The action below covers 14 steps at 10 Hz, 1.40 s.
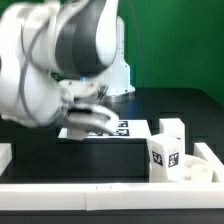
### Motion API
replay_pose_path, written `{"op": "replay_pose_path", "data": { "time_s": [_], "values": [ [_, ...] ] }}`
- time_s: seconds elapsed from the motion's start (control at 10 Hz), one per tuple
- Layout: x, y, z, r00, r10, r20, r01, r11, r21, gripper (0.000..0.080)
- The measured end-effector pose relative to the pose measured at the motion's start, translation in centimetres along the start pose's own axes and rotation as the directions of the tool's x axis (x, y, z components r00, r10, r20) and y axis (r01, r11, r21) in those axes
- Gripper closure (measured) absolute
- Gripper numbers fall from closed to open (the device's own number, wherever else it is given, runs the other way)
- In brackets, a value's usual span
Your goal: Assemble stool
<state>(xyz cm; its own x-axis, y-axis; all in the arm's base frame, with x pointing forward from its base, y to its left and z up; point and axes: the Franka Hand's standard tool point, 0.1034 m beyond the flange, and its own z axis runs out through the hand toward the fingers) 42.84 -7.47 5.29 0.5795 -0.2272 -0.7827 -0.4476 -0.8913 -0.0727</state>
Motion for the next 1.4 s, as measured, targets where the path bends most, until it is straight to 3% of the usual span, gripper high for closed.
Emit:
{"op": "replay_pose_path", "data": {
  "time_s": [0.1,0.2,0.3,0.5,0.6,0.8,0.9,1.0,1.1,1.4],
  "values": [
    [-0.9,-1.0,-2.7,0.998,-0.026,-0.054,0.027,1.0,0.012,0.047],
    [-0.9,-1.2,-4.2,0.992,-0.052,-0.117,0.053,0.999,0.007,0.047],
    [-0.5,-1.1,-4.4,0.971,-0.074,-0.226,0.076,0.997,0.0,0.0469],
    [-0.8,-1.1,-4.1,0.946,-0.073,-0.317,0.077,0.997,-0.002,0.0469],
    [-0.4,-1.4,-4.8,0.915,-0.075,-0.395,0.077,0.997,-0.011,0.0469],
    [-2.5,-4.7,-7.8,0.864,-0.107,-0.492,0.115,0.993,-0.014,0.0469],
    [-2.8,-6.8,-10.3,0.808,-0.123,-0.576,0.126,0.991,-0.035,0.0469],
    [-3.5,-9.1,-11.9,0.747,-0.174,-0.641,0.149,0.984,-0.093,0.0469],
    [-3.5,-10.0,-12.5,0.697,-0.181,-0.694,0.158,0.983,-0.098,0.0469],
    [-3.0,-9.7,-12.5,0.557,-0.182,-0.81,0.148,0.982,-0.118,0.0469]
  ]
}}
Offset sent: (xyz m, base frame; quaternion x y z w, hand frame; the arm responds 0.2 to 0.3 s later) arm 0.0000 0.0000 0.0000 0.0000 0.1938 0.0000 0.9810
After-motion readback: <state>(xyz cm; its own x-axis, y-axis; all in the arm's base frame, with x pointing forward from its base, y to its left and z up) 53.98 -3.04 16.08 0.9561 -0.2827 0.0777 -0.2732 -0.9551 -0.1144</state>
